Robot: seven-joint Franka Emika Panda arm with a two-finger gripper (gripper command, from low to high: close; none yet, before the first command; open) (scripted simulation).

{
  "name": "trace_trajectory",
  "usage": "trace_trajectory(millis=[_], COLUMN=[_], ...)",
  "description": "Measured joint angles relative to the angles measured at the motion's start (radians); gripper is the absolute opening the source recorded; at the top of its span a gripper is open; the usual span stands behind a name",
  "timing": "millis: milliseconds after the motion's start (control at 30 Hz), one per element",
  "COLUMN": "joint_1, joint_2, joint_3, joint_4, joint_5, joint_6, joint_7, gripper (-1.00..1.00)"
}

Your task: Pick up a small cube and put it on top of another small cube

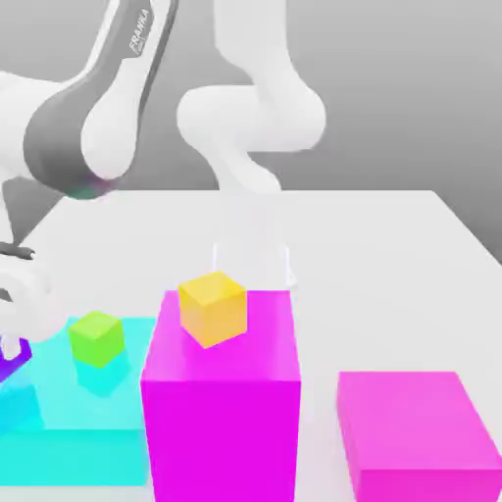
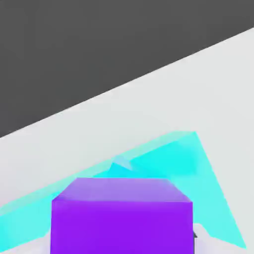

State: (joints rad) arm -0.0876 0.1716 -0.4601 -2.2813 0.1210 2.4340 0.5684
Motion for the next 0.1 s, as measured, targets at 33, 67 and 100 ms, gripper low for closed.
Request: trace_trajectory(millis=[33,67,100], joint_1=[0.0,0.0,0.0], joint_2=[0.0,0.0,0.0], joint_3=[0.0,0.0,0.0], joint_4=[0.0,0.0,0.0], joint_5=[0.0,0.0,0.0], joint_6=[0.0,0.0,0.0], joint_7=[0.0,0.0,0.0], gripper=[1.0,1.0,1.0])
